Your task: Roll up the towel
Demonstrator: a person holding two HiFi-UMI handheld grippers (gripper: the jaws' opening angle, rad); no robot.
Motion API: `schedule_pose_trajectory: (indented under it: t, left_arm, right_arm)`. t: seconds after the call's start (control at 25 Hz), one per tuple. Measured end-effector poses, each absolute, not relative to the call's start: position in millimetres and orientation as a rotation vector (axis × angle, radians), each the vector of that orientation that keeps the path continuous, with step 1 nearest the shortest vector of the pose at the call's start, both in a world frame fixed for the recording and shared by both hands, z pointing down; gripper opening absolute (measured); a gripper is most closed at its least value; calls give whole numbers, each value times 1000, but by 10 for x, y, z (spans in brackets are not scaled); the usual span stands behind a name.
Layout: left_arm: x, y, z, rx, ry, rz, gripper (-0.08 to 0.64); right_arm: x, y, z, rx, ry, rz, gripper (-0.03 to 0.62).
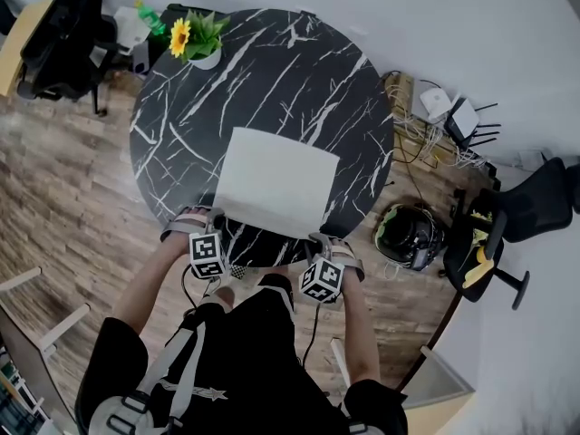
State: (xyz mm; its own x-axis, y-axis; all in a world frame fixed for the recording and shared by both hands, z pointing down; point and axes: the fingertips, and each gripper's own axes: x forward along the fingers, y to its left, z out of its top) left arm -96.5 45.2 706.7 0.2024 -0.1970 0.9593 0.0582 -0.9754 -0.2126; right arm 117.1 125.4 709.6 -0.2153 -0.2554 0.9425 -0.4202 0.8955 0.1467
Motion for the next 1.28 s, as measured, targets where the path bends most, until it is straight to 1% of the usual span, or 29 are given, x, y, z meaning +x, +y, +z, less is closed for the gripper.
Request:
schedule_pose_trajectory:
  t: [0.08,0.2,1.0,1.28]
  left_arm:
    - [-981,482,7056,-2259,128,-1849,35]
    - [-1008,503,6992,-2247,139,-1836,34]
    - [-1253,1032,6743,-2221,244,-1783,34]
    - [-1361,1235,6802,-2268,89,-1909,34]
  right_arm:
    - [1162,1266,7083,512,-1808,150,35]
    - [1142,1313,7054,520,-1808,125,28]
    - [918,1819,6892,542,-1807,61,26]
    - [824,1995,6905,410,-1846,218,26]
